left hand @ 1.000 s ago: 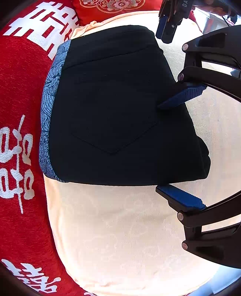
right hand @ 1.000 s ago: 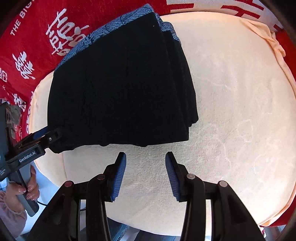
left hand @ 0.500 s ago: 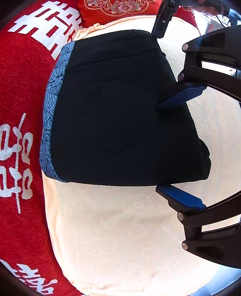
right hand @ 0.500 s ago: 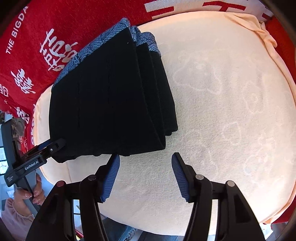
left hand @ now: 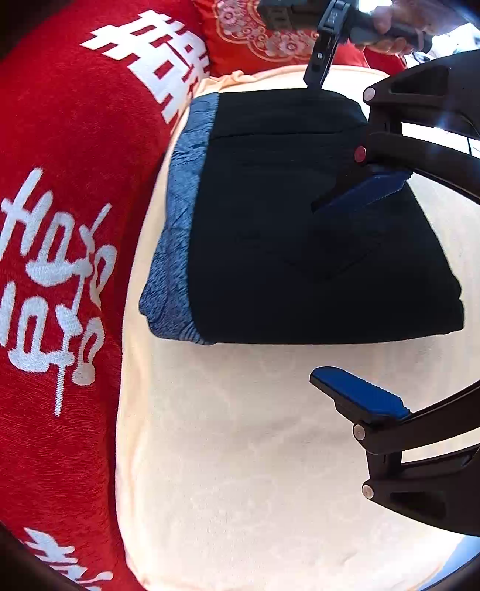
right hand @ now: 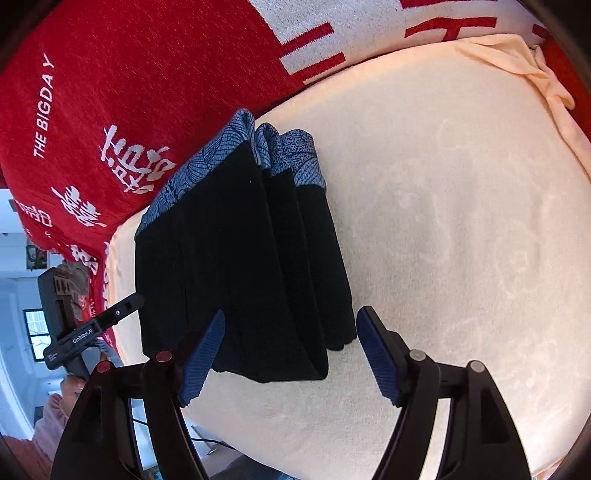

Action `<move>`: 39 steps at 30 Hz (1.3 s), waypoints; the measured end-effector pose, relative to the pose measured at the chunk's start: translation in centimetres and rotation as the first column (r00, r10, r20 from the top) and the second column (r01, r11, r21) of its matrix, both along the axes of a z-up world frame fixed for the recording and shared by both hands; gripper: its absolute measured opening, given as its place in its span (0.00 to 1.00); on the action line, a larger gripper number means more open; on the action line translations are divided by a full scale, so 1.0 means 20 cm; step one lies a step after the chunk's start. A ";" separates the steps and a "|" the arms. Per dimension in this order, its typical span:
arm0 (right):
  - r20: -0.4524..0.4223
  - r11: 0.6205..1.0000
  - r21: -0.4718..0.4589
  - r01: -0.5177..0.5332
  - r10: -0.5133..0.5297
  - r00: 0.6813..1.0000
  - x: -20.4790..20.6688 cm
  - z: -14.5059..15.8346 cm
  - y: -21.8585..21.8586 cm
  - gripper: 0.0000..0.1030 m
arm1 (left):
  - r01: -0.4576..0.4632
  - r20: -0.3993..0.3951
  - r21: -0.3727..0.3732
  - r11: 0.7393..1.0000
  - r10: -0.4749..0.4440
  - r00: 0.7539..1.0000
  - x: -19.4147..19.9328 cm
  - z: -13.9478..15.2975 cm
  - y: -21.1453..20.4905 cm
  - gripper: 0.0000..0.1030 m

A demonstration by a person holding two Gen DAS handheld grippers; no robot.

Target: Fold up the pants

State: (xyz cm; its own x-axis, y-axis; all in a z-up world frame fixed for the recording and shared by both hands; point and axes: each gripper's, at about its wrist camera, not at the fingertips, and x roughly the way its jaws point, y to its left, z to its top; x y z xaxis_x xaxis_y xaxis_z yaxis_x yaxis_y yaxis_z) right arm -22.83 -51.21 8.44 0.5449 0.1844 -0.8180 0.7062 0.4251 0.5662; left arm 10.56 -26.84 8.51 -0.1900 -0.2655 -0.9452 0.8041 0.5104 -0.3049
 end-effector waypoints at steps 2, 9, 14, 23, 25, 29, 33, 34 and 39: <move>0.026 0.999 0.026 -0.034 0.033 0.999 0.02 -0.04 -0.05 0.75 | 0.023 -0.041 -0.023 0.999 -0.024 0.999 0.05 -0.02 -0.01 0.81; 0.171 0.986 0.102 -0.133 0.114 0.979 0.07 -0.15 -0.17 0.75 | 0.115 -0.229 -0.067 0.991 -0.127 0.965 0.12 -0.19 -0.05 0.81; 0.233 0.968 0.158 -0.194 0.154 0.960 0.21 -0.26 -0.21 0.77 | 0.099 -0.279 -0.122 0.988 -0.130 0.952 0.11 -0.27 -0.11 0.81; 0.208 0.973 0.171 -0.154 0.117 0.971 0.23 -0.23 -0.18 0.59 | 0.023 -0.222 -0.155 0.988 -0.058 0.973 0.04 -0.19 -0.09 0.65; 0.223 0.974 0.176 -0.143 0.102 0.969 0.22 -0.20 -0.17 0.52 | 0.022 -0.200 -0.154 0.988 -0.053 0.978 0.02 -0.15 -0.09 0.65; 0.274 0.968 0.209 -0.139 0.078 0.958 0.18 -0.14 -0.15 0.47 | 0.017 -0.172 -0.169 0.986 -0.047 0.984 -0.03 -0.02 -0.05 0.61; 0.296 0.960 0.222 -0.168 0.098 0.950 0.13 -0.06 -0.06 0.47 | 0.025 -0.140 -0.160 0.987 -0.048 0.989 -0.10 0.10 0.04 0.61; 0.300 0.959 0.224 -0.171 0.099 0.949 0.12 -0.04 -0.03 0.47 | 0.028 -0.136 -0.160 0.987 -0.050 0.989 -0.11 0.12 0.06 0.61; 0.313 0.959 0.231 -0.165 0.087 0.946 0.04 0.00 0.14 0.47 | 0.031 -0.128 -0.142 0.989 -0.049 0.991 -0.17 0.17 0.25 0.61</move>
